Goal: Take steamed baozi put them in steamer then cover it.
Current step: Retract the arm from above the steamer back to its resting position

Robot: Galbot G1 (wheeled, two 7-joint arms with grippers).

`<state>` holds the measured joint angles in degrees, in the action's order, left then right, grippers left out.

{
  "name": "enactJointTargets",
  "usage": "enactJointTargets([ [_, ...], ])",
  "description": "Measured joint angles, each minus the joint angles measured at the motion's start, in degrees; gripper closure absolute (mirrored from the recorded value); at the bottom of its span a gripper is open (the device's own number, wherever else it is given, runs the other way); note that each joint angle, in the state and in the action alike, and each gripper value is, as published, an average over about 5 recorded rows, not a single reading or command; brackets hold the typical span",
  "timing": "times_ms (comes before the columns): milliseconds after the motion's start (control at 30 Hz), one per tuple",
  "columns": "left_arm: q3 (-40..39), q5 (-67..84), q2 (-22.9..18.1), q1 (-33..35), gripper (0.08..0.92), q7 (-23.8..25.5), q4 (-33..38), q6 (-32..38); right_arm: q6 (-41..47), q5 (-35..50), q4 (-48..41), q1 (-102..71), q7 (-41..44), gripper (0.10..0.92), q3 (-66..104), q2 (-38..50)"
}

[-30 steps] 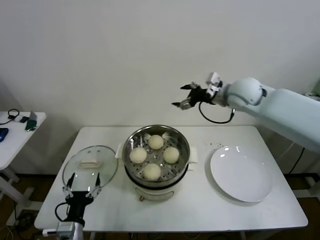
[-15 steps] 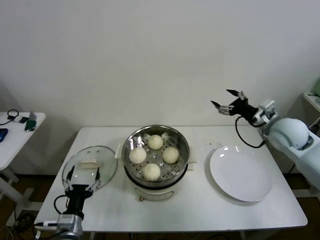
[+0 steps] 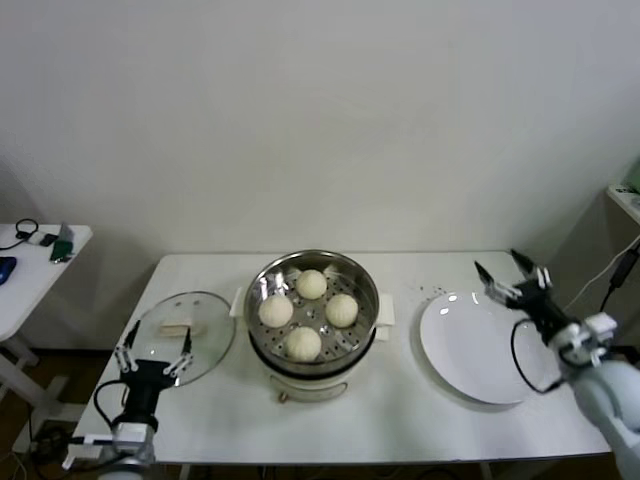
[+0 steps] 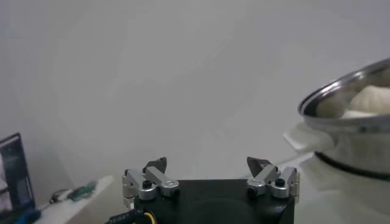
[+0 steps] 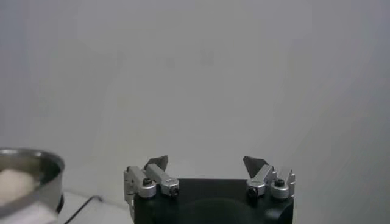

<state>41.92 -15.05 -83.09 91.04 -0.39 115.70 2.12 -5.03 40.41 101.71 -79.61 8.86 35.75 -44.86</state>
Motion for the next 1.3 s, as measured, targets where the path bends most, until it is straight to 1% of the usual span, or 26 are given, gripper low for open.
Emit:
enactJointTargets([
  [167, 0.4, -6.7, 2.7, 0.2, 0.177, -2.9, -0.8, 0.8, -2.9, -2.1, 0.8, -8.1, 0.2, 0.203, 3.6, -6.0],
  [333, 0.1, -18.5, 6.4, -0.4, 0.177, -8.1, -3.4, 0.9, -4.4, -4.3, 1.1, -11.6, -0.1, 0.203, 4.7, -11.1],
  [500, -1.3, -31.7, 9.5, -1.4, 0.177, -12.1, -7.9, -0.1, -5.4, -6.9, 1.5, -13.7, -0.7, 0.203, 4.0, -15.8],
  [700, -3.5, -43.4, 11.1, -4.2, 0.177, -15.5, -15.5, -0.6, -6.4, -10.0, 1.8, -15.8, -1.3, 0.203, 2.6, -20.6],
  [967, -5.6, -50.6, 12.9, -9.1, 0.177, -17.4, -25.0, -0.7, -7.4, -12.8, 1.7, -17.4, -1.8, 0.203, 1.7, -24.4],
  [1300, -7.7, -54.7, 13.8, -15.0, 0.177, -17.6, -32.7, -1.2, -8.0, -14.6, 1.3, -18.2, -1.9, 0.203, 1.0, -27.0],
])
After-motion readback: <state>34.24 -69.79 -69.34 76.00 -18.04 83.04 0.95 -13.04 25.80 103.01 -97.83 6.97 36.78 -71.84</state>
